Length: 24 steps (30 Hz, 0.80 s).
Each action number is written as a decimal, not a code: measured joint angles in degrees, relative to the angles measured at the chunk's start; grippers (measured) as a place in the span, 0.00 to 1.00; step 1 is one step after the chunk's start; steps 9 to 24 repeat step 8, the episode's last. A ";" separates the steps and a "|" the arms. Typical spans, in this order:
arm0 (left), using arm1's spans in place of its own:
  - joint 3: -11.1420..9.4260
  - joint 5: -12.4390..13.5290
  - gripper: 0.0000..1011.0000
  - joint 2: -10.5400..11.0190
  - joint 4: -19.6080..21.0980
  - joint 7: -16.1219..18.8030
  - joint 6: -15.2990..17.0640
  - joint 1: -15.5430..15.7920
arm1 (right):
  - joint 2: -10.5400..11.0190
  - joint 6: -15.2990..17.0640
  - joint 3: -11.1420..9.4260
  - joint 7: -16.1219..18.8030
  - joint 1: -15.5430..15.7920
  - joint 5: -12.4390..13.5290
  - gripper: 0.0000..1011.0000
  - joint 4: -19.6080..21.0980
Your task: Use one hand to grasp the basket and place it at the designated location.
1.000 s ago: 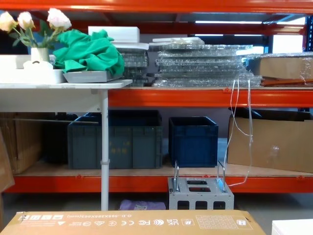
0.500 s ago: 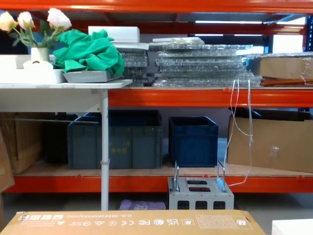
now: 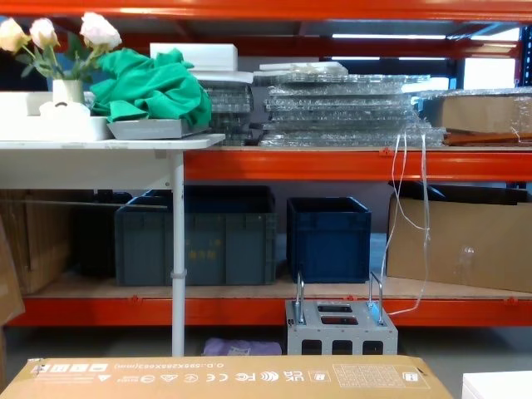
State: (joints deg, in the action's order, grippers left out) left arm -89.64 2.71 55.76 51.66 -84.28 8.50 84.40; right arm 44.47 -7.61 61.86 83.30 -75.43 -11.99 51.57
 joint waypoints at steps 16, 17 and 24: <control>0.00 0.00 0.00 0.00 0.00 0.00 0.00 0.00 | 0.00 0.00 0.00 0.00 0.00 0.00 0.99 0.00; 0.00 0.00 0.00 0.00 0.00 0.00 0.00 0.00 | 0.00 0.00 0.00 0.00 0.00 0.00 0.99 0.00; 0.00 0.00 0.00 0.00 0.00 0.00 0.00 0.00 | 0.00 0.00 0.00 0.00 0.00 0.00 0.99 0.00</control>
